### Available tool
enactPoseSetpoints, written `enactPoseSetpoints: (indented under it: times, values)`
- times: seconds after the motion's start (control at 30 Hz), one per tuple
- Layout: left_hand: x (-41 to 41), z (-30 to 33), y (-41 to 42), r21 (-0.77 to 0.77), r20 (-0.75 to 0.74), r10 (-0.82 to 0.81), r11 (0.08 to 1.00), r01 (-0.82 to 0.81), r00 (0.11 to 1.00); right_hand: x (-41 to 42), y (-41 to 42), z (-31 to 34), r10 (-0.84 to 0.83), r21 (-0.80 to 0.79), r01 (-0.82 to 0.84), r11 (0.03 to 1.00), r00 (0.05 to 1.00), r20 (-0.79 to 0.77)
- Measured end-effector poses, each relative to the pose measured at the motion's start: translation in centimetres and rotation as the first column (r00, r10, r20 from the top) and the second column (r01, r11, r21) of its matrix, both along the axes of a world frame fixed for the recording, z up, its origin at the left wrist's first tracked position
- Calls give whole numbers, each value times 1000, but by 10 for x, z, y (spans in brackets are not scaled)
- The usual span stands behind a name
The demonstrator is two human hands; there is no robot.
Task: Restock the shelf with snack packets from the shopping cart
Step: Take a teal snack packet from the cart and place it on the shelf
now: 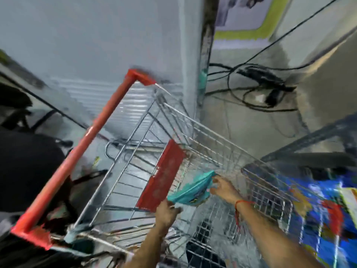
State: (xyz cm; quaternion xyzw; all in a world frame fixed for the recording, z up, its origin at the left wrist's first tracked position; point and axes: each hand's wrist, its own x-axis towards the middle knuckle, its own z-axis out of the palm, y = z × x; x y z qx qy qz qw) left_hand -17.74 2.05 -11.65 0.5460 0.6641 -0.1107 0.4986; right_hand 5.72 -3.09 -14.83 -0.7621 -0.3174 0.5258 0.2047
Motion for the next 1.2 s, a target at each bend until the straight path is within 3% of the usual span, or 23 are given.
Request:
enactPoseSetpoints:
  times: [0.13,0.2,0.43,0.6,0.7,0.9,1.03,1.2]
  values:
    - [18,-7,-7,111,6,267,958,-266,964,-7,2,-8,-144,82,139,987,988,60]
    - [25,-5,-9,165,0,314,936,-309,950,-8,-3,-9,-206,144,191,971,974,94]
    - [55,28,-5,257,173,249,923,-287,953,1,-40,33,-404,217,381,899,912,71]
    - [93,65,-18,284,400,187,905,-315,897,10,-74,85,-557,334,501,799,825,96]
    - [116,100,-34,249,546,172,901,-355,820,8,-106,117,-684,429,582,691,718,129]
    - [139,195,-67,312,766,-122,929,-198,631,-23,-180,208,-888,678,597,430,417,196]
    - [147,265,-93,380,853,-343,925,-18,393,-53,-229,282,-954,773,560,299,200,224]
    - [173,348,-127,580,789,-604,792,189,109,-85,-286,384,-981,882,439,169,-13,195]
